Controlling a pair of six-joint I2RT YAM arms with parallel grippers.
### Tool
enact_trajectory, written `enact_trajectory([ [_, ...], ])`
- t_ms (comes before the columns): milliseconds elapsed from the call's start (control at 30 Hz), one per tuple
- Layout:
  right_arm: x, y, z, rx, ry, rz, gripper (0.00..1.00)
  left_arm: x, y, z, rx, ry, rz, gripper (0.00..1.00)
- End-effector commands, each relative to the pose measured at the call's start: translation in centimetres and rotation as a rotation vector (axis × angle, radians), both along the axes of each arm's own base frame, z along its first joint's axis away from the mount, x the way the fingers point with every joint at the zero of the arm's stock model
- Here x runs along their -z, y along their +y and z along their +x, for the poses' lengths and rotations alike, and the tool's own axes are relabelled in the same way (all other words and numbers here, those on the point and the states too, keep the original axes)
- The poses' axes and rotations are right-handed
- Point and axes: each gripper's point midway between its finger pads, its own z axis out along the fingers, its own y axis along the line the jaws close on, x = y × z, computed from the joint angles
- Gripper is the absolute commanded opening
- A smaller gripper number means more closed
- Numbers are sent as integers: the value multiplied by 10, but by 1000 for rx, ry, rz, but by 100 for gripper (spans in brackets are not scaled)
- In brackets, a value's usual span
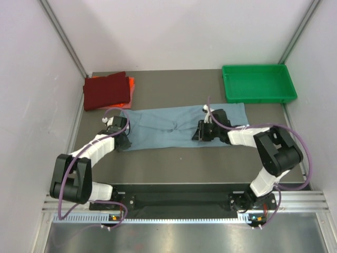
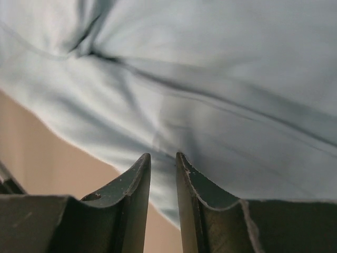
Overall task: Fold and stack the t-shirts
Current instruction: Fold the tshirt
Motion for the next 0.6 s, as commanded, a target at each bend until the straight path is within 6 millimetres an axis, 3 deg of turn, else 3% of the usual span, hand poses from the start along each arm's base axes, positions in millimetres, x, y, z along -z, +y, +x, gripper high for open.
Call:
enact_trajectory([
  [0,19,-68,8,193,71,-105,28,-7,9,7,-51,-24,34,28],
  [133,17,-108,17,274,70,-123,28,-5,12,6,-73,-19,48,28],
  [267,13,-119,15,315,134,-93,28,-6,12,8,-82,-18,50,28],
  [433,-20,-124,27,320,50,-119,30,-8,23,6,-103,-8,107,28],
  [567,-12,-150,29,386,88,-186,31,-10,25,7,-120,-6,114,28],
])
